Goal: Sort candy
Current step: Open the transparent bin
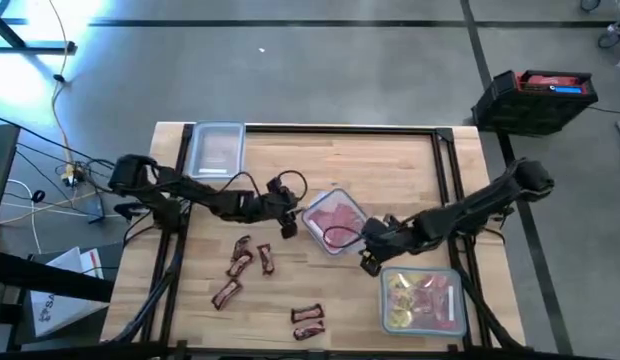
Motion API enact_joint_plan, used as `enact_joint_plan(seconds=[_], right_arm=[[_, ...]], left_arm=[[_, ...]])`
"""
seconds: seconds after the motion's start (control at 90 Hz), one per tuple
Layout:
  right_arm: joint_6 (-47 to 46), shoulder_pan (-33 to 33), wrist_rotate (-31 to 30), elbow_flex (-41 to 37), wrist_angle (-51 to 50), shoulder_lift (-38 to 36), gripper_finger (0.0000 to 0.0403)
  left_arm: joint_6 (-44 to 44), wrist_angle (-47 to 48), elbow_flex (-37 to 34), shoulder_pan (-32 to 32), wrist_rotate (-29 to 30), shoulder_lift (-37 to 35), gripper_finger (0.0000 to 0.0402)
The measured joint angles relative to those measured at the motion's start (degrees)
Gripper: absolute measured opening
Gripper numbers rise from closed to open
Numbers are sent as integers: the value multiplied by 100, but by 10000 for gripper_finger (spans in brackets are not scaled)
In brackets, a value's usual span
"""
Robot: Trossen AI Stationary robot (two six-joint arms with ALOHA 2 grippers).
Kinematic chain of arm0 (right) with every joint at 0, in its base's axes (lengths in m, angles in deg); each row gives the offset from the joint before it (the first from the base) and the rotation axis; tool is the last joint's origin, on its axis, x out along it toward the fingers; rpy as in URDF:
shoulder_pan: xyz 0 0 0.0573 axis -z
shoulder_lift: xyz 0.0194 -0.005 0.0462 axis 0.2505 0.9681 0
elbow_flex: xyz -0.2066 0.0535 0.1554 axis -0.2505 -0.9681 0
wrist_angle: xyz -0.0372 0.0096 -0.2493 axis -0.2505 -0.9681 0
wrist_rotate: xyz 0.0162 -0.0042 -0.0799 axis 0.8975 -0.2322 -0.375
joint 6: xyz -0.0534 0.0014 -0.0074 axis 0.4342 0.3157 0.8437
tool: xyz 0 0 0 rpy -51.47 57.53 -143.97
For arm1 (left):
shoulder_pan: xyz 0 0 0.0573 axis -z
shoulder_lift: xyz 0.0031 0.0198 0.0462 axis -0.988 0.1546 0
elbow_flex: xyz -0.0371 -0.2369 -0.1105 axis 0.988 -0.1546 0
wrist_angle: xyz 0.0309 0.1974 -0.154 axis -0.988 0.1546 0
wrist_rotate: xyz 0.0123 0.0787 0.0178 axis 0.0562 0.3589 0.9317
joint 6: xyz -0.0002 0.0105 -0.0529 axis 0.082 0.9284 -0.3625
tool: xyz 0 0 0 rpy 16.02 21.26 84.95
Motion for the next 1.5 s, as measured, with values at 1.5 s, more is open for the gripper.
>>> enact_joint_plan(seconds=[1.5], right_arm=[[2772, 975, -254, -15, 550, 753, 133]], left_arm=[[25, 781, 1, 917, 1070, -49, 126]])
